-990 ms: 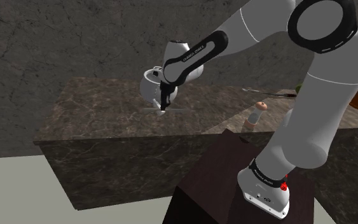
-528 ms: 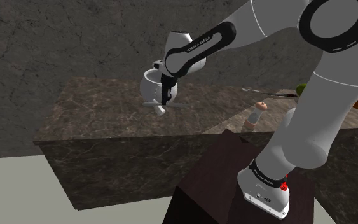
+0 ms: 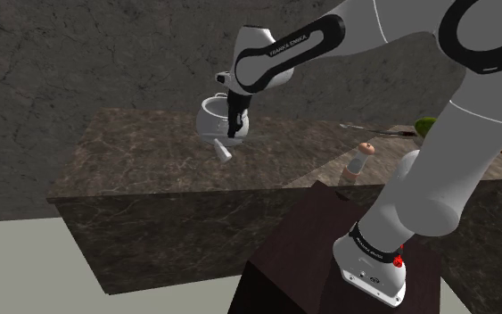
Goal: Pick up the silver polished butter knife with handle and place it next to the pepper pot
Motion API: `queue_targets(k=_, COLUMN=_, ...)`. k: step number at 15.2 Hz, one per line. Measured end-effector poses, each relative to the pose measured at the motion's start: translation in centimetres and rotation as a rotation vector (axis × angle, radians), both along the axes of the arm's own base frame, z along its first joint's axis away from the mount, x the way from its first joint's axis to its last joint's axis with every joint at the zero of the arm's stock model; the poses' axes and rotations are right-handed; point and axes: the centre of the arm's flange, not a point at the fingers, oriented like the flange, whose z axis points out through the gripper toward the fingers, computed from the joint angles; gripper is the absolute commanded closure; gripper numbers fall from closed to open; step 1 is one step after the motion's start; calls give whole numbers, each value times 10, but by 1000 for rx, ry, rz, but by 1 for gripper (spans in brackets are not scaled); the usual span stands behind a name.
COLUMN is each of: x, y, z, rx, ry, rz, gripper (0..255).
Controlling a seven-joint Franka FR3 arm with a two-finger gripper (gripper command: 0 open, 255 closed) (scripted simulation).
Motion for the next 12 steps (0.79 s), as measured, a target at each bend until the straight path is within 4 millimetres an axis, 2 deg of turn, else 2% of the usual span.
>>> queue_targets(k=12, x=1, y=1, z=63, rx=0, ry=0, rz=0, gripper=255)
